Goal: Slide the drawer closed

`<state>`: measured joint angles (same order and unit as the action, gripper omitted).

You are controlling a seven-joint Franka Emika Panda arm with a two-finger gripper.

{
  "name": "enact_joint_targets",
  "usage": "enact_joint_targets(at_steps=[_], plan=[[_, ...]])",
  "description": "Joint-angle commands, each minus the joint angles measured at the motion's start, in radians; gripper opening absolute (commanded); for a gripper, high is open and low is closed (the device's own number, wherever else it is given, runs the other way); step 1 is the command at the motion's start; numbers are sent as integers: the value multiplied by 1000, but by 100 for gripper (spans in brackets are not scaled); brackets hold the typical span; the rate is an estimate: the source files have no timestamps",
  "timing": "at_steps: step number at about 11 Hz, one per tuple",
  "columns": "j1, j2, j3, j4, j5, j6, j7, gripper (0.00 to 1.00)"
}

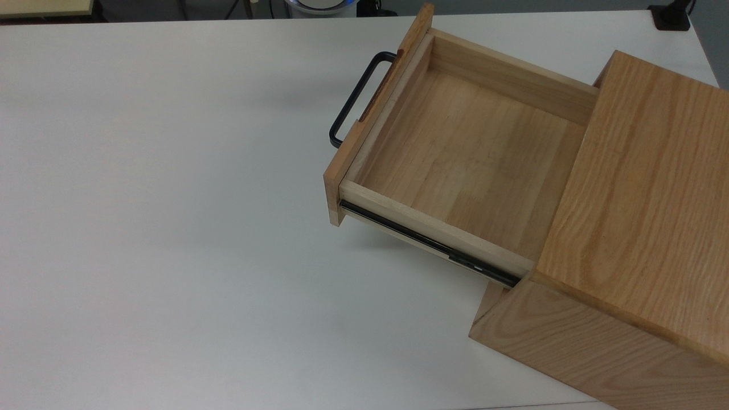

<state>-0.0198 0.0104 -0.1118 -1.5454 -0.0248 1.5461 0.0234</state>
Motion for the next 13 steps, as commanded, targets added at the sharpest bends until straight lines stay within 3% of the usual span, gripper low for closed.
enact_joint_targets(at_steps=[1, 11, 13], plan=[[6, -12, -30, -2, -12, -18, -137, 100], [12, -12, -45, -4, 25, -26, -132, 100], [21, -7, -46, -4, 10, -23, -196, 100]])
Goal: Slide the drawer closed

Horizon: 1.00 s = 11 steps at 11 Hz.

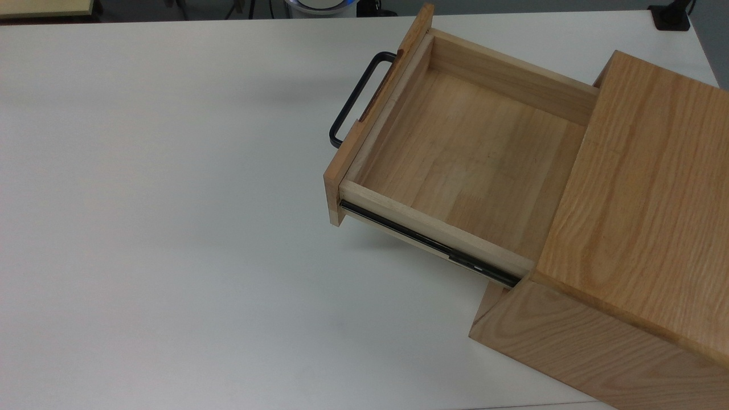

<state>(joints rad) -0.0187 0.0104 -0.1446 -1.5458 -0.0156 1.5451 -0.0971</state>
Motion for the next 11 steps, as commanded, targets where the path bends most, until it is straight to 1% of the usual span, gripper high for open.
enact_joint_targets(at_steps=[1, 2, 4, 5, 7, 8, 10, 11], plan=[[22, -7, -13, -7, 3, -25, -178, 100], [23, -9, -12, -10, 5, -37, -219, 100], [28, -7, -3, -11, 5, -46, -234, 100], [43, -4, -3, -13, 5, -46, -300, 100], [72, 17, -3, -16, 3, -48, -561, 98], [80, 32, -3, -16, 3, -46, -643, 88], [91, 36, -3, -22, 3, -45, -748, 54], [100, 36, -3, -25, 2, -42, -775, 31]])
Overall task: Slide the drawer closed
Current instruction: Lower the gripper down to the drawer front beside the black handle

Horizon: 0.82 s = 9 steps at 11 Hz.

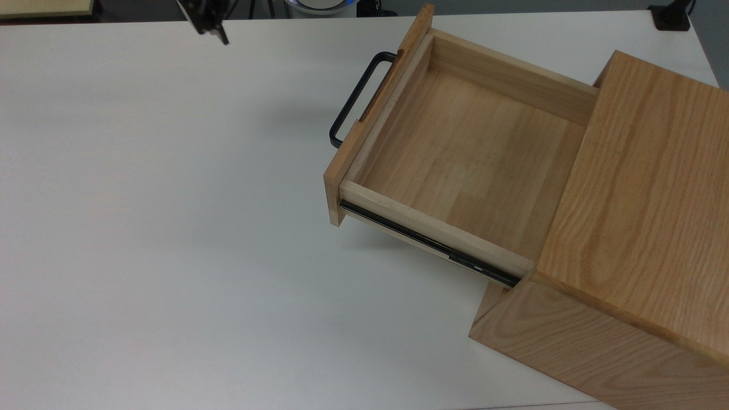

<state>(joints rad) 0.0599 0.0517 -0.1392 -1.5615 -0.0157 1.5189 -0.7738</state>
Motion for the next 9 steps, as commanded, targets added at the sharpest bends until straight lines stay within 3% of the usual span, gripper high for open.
enact_joint_targets(at_steps=[1, 3, 5, 9], plan=[[38, 3, -8, -9, 2, -11, -122, 16], [76, 40, -8, -8, -15, 9, -140, 5], [124, 80, -8, -3, -21, 64, -131, 0], [187, 137, -19, 17, 9, 177, -78, 0]])
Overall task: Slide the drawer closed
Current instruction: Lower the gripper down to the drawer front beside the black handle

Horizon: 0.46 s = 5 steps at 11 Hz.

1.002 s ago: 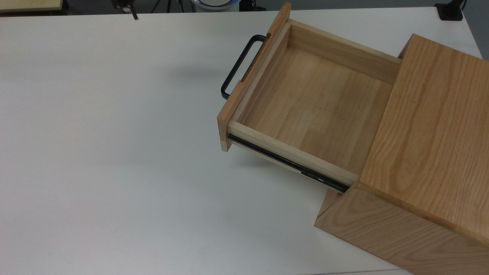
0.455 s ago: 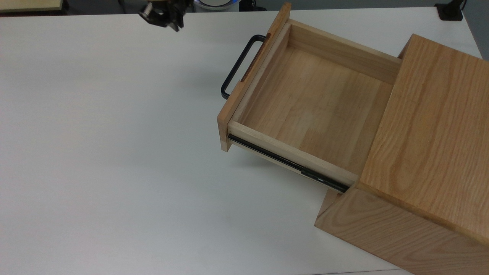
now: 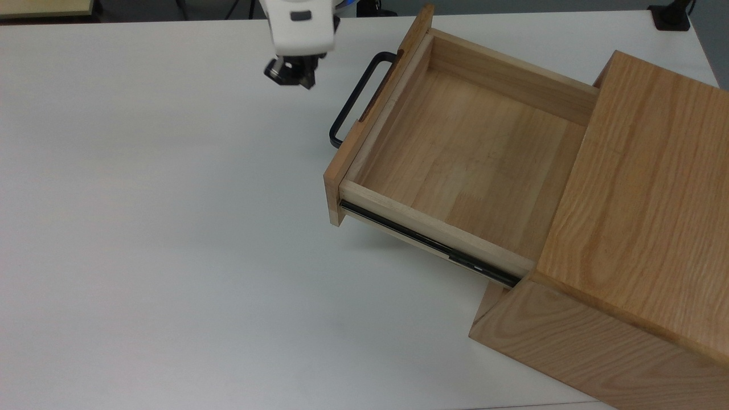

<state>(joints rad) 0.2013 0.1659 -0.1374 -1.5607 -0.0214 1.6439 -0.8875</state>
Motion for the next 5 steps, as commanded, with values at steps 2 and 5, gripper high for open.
enact_joint_targets(at_steps=[2, 5], plan=[[87, 79, -21, 65, 23, 105, 76, 0], [145, 109, -22, 93, 56, 184, 123, 0]])
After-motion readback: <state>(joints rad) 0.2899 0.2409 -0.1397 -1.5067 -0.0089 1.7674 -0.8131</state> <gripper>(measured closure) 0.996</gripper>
